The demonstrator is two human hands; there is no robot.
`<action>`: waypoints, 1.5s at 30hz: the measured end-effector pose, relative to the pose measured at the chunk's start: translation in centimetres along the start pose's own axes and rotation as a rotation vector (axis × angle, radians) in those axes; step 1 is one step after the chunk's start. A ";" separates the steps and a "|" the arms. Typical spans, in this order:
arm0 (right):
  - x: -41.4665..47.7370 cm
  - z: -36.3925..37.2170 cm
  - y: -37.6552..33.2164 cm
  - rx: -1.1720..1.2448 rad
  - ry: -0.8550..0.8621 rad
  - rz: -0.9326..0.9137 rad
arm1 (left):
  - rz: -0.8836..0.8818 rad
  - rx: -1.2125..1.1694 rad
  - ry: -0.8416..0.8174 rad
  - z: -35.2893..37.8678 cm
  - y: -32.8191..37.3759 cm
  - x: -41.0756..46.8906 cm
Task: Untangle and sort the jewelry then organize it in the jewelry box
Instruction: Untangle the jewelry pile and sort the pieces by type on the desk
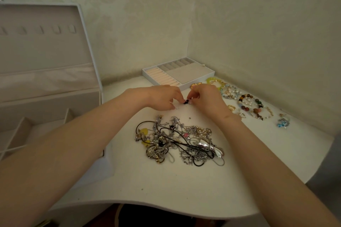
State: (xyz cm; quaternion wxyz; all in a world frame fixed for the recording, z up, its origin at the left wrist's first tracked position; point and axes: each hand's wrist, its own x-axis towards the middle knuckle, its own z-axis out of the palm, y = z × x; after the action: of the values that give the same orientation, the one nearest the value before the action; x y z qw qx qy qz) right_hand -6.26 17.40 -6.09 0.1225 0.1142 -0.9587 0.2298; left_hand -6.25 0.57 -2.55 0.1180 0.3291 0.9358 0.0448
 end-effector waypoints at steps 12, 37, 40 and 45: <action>-1.6 -1.0 -1.1 -0.387 0.035 0.051 | 0.003 0.100 -0.044 0.5 0.0 0.2; -0.7 -1.3 -0.8 -0.430 -0.224 0.098 | -0.068 0.279 0.050 0.7 -0.1 1.9; -1.0 -1.6 -0.6 -0.393 -0.236 0.079 | -0.059 0.240 0.060 0.3 -0.5 1.4; -1.9 -2.5 -0.7 -0.215 -0.271 0.053 | -0.051 0.167 -0.004 -0.7 -0.8 -1.1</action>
State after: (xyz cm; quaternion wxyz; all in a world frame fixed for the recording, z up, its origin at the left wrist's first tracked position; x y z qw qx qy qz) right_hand -3.80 18.24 -4.21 -0.0025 0.1052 -0.9882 0.1113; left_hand -6.04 -0.77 -1.81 0.0934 0.3141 0.9441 -0.0369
